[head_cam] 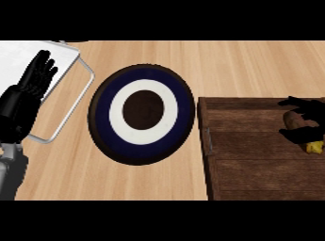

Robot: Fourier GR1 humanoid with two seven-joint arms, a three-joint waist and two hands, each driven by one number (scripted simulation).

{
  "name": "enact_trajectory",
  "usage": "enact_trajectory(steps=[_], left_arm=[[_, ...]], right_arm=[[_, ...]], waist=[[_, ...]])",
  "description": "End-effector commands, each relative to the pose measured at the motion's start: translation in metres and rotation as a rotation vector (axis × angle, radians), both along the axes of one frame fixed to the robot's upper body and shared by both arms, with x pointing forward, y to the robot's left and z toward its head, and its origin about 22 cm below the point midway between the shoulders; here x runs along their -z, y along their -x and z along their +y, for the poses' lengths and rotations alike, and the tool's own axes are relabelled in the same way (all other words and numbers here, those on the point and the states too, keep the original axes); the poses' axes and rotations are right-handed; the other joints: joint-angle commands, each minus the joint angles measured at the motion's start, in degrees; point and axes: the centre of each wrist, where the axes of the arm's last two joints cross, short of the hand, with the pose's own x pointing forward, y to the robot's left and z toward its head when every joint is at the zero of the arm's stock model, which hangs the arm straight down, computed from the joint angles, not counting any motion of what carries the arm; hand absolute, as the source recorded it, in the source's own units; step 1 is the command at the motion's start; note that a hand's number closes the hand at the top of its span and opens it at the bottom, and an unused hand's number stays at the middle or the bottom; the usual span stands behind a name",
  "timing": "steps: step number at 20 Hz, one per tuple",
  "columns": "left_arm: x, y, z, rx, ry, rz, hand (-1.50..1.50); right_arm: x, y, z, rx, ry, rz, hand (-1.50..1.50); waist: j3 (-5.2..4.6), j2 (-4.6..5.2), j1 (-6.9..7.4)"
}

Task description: Pick the sweet potato from the tray and place it in the plate

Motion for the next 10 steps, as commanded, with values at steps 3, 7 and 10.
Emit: enact_trajectory(steps=[3, 7, 10], left_arm=[[0.006, 0.005, 0.002, -0.014, 0.004, 0.017, 0.0], [0.012, 0.009, 0.027, -0.079, -0.023, 0.033, 0.0], [-0.001, 0.006, 0.007, -0.058, 0.0, 0.018, 0.0]], right_arm=[[0.042, 0.044, 0.024, 0.076, 0.136, -0.133, 1.5], [0.08, 0.1, 0.022, 0.149, 0.33, -0.196, 1.5], [0.083, 0.126, 0.034, 0.176, 0.415, -0.32, 1.5]], waist=[[0.79, 0.18, -1.16], [0.72, -0.34, -3.92], [0.76, -0.37, -3.59]])
